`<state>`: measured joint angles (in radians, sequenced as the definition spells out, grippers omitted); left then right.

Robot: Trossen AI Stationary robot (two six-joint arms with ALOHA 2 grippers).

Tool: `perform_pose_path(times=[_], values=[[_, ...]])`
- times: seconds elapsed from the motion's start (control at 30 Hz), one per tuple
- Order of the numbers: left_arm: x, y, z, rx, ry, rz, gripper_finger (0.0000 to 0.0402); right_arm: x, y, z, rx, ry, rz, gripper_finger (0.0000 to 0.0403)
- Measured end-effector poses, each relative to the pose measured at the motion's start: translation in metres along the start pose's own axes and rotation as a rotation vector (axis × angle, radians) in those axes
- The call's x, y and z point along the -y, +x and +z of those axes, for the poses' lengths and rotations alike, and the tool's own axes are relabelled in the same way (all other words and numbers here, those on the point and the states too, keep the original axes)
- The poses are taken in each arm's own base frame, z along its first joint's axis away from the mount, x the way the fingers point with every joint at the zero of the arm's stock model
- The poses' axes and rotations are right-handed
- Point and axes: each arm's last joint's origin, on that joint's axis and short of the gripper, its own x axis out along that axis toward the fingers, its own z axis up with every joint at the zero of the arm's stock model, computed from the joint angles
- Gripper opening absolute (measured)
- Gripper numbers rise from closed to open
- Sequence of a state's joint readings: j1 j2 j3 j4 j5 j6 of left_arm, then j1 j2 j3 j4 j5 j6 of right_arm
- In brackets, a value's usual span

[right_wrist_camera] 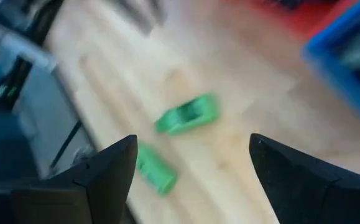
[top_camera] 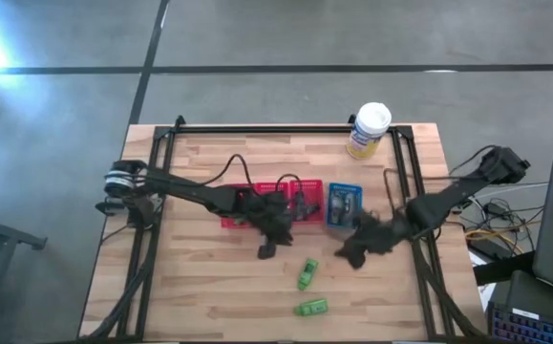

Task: Pick & Place Travel size toiletries
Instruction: Put the green shampoo into the left red bin

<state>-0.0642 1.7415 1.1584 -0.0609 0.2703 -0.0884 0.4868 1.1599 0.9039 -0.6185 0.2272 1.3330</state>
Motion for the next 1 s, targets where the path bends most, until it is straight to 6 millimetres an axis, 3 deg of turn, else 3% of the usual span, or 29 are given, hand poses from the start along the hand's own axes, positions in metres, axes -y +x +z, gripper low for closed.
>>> perform_pose_path(times=[0.3, 0.47, 0.67, 0.8, 1.0], values=[[0.007, -0.007, -0.027, -0.287, -0.046, -0.058, 0.0078, -0.023, 0.062, -0.053, -0.286, -0.140, 0.013, 0.0297], [0.023, -0.011, -0.030, -0.338, -0.035, -0.122, 0.0078, -0.048, 0.081, -0.080, -0.338, -0.326, -0.006, 0.0310], [0.050, -0.013, -0.030, -0.336, -0.025, -0.109, 0.0078, -0.065, 0.105, -0.113, -0.425, -0.622, -0.125, 0.0325], [0.067, -0.011, -0.033, -0.346, -0.052, -0.080, 0.0078, -0.074, 0.122, -0.125, -0.435, -0.768, -0.148, 0.0336], [0.098, -0.008, -0.041, -0.350, -0.086, -0.038, 0.0078, -0.078, 0.136, -0.132, -0.366, -0.843, -0.183, 0.0349]])
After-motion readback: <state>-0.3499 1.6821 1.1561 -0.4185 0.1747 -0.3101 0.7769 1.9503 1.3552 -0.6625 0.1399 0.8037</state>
